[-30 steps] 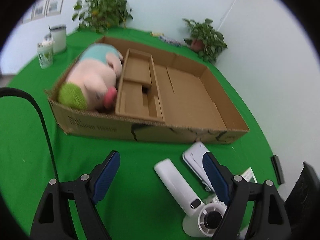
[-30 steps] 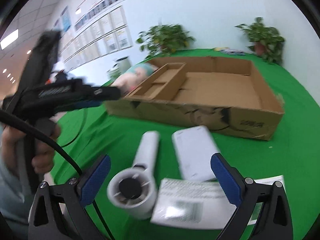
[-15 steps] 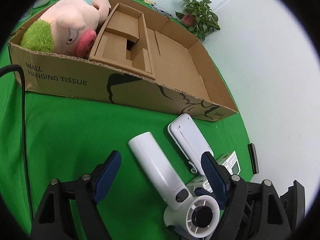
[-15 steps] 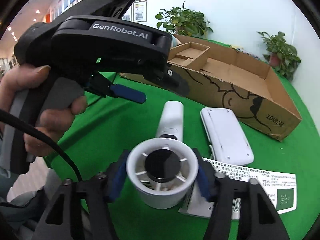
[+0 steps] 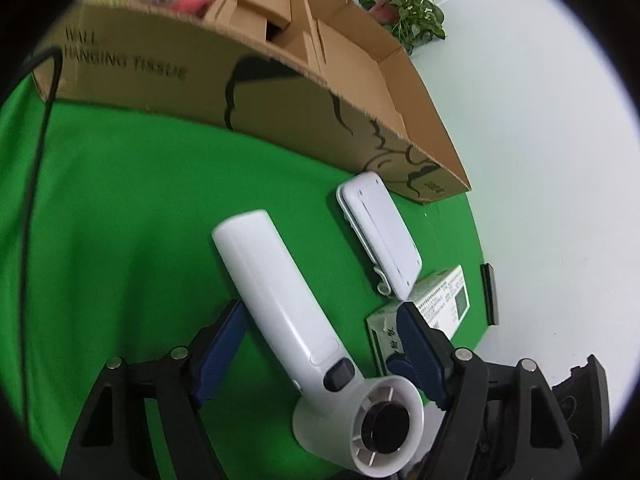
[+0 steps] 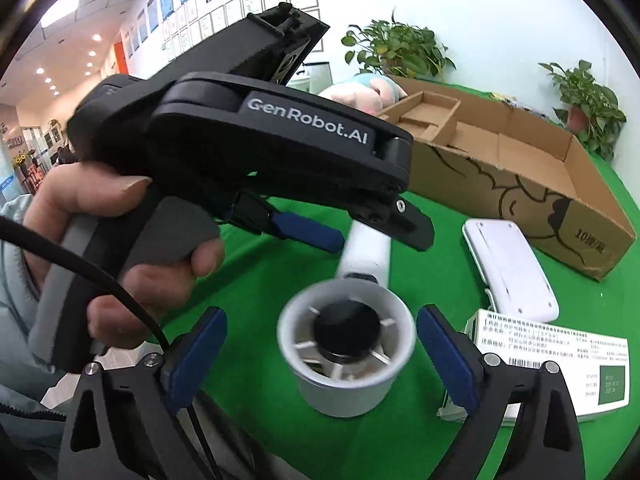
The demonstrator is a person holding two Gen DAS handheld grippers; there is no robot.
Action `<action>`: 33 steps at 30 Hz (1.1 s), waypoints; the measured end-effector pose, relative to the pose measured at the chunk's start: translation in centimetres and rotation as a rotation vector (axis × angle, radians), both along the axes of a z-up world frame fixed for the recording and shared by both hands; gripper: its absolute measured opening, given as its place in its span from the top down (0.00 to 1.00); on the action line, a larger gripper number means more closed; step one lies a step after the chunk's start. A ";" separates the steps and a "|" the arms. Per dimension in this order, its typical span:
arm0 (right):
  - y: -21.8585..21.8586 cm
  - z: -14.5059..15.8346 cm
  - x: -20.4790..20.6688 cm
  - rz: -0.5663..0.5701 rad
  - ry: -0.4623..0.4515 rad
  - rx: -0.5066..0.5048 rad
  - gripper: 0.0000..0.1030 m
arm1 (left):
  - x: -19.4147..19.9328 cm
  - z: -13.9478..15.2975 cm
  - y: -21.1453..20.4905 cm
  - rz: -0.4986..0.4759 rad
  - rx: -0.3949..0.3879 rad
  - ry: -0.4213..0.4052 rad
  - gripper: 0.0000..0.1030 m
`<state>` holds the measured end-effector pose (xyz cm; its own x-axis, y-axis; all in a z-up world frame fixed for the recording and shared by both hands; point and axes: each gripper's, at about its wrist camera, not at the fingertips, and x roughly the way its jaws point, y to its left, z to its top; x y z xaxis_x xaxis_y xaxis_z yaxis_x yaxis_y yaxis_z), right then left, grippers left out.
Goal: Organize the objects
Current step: 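Grasp the fan head with the right tool while the left tool grasps its handle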
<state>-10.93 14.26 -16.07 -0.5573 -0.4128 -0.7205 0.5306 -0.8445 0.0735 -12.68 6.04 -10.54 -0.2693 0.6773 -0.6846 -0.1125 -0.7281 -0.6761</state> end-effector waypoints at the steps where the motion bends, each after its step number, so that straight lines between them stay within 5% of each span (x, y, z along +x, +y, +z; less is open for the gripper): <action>1: 0.1 -0.2 -0.3 -0.009 -0.008 -0.001 0.07 | 0.0 -0.1 0.1 0.002 0.003 0.000 0.27; 4: 0.4 -0.5 -0.4 -0.011 -0.035 -0.024 0.09 | -0.1 -0.1 0.2 0.011 0.007 -0.009 0.28; 12: -0.3 -1.2 0.4 -0.016 -0.035 0.030 0.48 | 0.4 -0.9 0.2 0.004 0.028 -0.051 0.59; 15: -0.5 -1.1 0.8 -0.015 -0.021 0.044 0.47 | 0.5 -0.9 0.1 0.005 0.005 -0.052 0.68; 33: 1.5 -1.4 3.1 -0.066 -0.003 -0.018 0.48 | 1.1 1.5 0.6 -0.033 0.035 0.009 0.74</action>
<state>-7.85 15.75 -17.47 -0.5818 -0.3877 -0.7150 0.4733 -0.8763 0.0901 -11.54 6.60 -9.02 -0.2528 0.7093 -0.6581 -0.1423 -0.7000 -0.6998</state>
